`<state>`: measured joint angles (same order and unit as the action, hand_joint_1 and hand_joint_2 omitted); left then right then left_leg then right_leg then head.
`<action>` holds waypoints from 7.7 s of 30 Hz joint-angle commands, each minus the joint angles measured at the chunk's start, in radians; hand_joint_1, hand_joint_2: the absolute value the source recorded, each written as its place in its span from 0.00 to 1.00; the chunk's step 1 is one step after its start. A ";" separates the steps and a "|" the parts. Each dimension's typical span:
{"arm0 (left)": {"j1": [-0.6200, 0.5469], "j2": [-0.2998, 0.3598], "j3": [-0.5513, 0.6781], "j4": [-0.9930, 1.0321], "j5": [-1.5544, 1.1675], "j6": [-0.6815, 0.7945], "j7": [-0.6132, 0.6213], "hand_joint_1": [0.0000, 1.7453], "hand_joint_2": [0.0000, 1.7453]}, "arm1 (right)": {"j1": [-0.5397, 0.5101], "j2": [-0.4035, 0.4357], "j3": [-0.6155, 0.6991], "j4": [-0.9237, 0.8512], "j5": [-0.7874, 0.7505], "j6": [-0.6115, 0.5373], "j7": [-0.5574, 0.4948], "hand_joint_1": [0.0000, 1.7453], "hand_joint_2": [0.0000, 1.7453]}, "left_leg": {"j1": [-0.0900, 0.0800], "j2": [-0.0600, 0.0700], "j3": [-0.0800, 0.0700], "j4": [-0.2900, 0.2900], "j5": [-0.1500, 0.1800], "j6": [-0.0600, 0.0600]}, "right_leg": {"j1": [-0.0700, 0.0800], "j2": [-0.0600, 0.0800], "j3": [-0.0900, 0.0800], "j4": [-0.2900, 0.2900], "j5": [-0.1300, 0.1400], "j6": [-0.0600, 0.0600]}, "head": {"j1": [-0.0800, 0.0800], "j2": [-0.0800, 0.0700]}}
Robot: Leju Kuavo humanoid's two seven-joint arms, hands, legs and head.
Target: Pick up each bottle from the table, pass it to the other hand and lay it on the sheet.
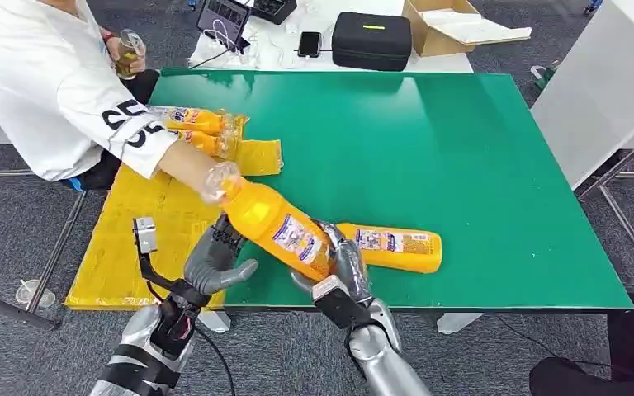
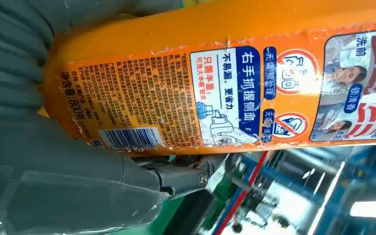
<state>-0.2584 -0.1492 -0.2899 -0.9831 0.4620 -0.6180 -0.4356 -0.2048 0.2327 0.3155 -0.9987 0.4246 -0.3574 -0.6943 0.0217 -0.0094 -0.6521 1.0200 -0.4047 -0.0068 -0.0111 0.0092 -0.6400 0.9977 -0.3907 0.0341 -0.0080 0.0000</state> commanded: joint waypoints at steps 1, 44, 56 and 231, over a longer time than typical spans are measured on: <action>-0.054 0.028 -0.042 0.093 0.012 -0.007 0.012 0.00 1.00 | -0.069 0.018 0.056 0.164 0.012 0.027 0.003 1.00 1.00 | 0.000 0.001 0.003 -0.001 -0.001 0.001 | 0.000 0.000 0.003 -0.001 0.000 -0.001 | 0.000 0.000; -0.065 0.016 -0.022 0.094 0.027 -0.010 -0.008 1.00 1.00 | -0.140 0.094 0.083 0.349 -0.026 -0.014 0.012 0.00 0.00 | -0.001 0.002 0.005 0.000 -0.002 0.002 | 0.000 0.000 0.004 0.000 -0.002 -0.001 | 0.000 0.000; -0.080 0.013 0.064 0.029 0.066 0.044 0.014 1.00 1.00 | -0.115 0.083 0.074 0.251 -0.056 -0.013 0.018 0.00 0.00 | -0.001 0.000 0.004 0.000 -0.002 0.002 | 0.000 -0.002 0.004 0.000 -0.002 -0.001 | 0.000 0.000; -0.240 -0.017 0.457 0.350 -0.495 0.624 -0.262 0.00 1.00 | -0.589 -0.468 0.592 0.406 0.141 0.765 0.575 0.00 1.00 | -0.001 0.001 0.006 0.000 0.002 0.002 | -0.001 -0.001 0.006 0.000 0.001 -0.001 | 0.000 0.000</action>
<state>-0.4422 -0.1488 0.1473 -0.7332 -0.0412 0.0214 -0.7027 -0.7612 -0.2720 0.7474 -0.6813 0.5642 0.4135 -0.1503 0.0208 -0.0098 -0.6510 1.0207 -0.4009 -0.0063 -0.0121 0.0088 -0.6383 0.9978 -0.3888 0.0350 -0.0084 0.0000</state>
